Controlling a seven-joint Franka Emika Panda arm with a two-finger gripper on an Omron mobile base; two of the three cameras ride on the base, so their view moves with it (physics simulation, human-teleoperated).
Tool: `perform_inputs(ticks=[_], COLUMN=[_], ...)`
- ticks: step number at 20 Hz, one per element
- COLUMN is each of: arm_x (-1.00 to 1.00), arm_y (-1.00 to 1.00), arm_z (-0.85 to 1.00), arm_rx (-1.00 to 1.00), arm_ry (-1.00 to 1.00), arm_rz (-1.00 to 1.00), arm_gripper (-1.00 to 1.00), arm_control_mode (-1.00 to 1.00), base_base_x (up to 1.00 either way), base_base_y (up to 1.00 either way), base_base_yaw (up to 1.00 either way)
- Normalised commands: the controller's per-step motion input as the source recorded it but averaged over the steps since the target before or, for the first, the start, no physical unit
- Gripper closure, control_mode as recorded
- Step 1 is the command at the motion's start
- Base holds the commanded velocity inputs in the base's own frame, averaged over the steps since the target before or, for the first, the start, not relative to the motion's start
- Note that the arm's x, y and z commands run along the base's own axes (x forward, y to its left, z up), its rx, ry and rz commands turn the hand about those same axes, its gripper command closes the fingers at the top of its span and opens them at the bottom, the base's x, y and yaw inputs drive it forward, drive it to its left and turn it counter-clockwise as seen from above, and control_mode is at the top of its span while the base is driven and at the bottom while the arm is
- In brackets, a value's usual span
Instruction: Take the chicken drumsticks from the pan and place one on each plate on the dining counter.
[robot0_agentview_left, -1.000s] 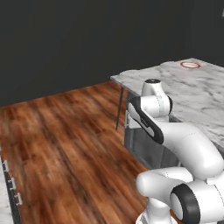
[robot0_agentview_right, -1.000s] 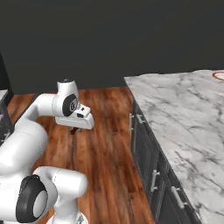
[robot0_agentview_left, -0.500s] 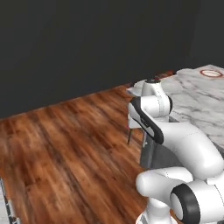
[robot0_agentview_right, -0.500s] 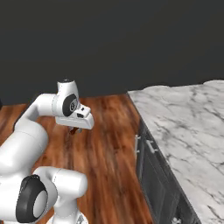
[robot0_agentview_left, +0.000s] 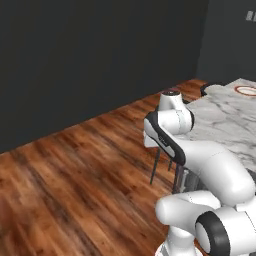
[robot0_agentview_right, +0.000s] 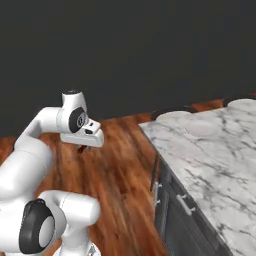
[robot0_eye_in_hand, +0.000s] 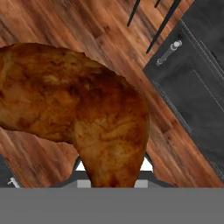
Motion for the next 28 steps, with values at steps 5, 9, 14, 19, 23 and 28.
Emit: perform_inputs(ticks=[5, 9, 14, 19, 23, 28], arm_x=[0.00, 0.00, 0.00, 0.00, 0.00, 0.00], arm_y=[0.00, 0.00, 0.00, 0.00, 0.00, 0.00], arm_z=[0.00, 0.00, 0.00, 0.00, 0.00, 0.00], arm_rx=[0.00, 0.00, 0.00, 0.00, 0.00, 0.00], arm_ry=[0.00, 0.00, 0.00, 0.00, 0.00, 0.00], arm_rz=[0.00, 0.00, 0.00, 0.00, 0.00, 0.00], arm_gripper=[1.00, 1.00, 1.00, 1.00, 1.00, 1.00], arm_control_mode=[1.00, 1.00, 1.00, 1.00, 1.00, 1.00], base_base_x=[0.85, 0.70, 0.49, 0.65, 0.66, 0.49], base_base_y=[0.37, 0.17, 0.04, 0.05, 0.20, 0.47], base_base_yaw=[-0.51, -0.58, -0.73, -0.60, -0.49, -0.41])
